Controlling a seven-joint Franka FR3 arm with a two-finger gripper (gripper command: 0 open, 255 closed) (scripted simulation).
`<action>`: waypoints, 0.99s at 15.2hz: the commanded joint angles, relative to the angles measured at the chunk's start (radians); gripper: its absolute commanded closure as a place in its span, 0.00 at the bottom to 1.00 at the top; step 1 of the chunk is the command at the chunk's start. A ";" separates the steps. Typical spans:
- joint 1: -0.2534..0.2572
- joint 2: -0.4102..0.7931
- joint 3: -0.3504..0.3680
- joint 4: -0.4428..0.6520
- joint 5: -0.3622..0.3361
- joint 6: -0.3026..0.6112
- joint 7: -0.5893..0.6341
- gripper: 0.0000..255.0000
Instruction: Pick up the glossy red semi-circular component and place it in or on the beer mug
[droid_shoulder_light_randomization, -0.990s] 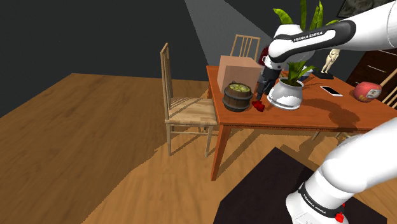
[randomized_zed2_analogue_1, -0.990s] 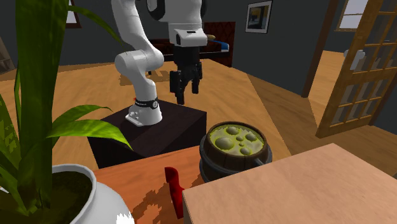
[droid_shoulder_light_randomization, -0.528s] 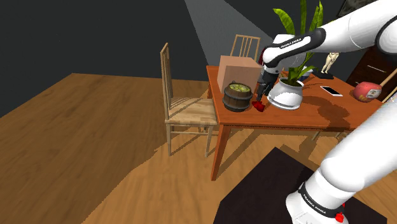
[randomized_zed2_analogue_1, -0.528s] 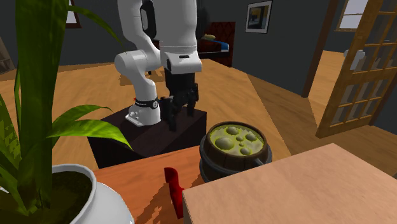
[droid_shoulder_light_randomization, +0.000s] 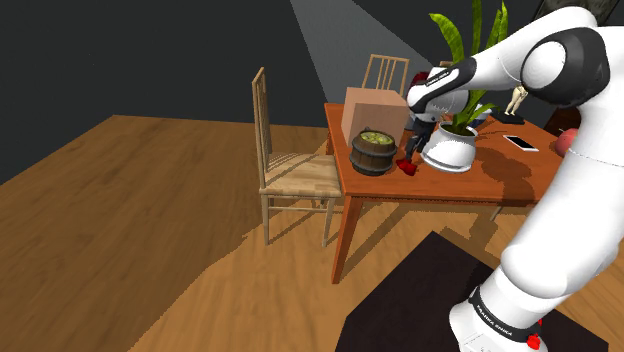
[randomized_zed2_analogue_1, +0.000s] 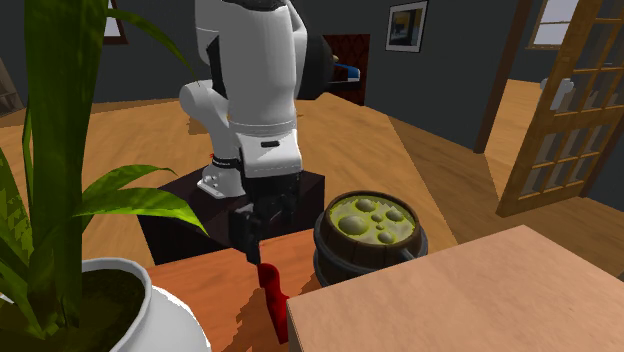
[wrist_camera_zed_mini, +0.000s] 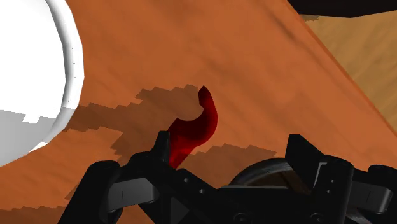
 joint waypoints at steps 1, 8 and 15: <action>-0.007 0.028 0.001 0.004 0.013 0.022 -0.013 0.00; -0.014 0.075 0.009 -0.018 0.039 0.088 -0.031 0.00; -0.014 0.075 0.009 -0.018 0.039 0.087 -0.031 1.00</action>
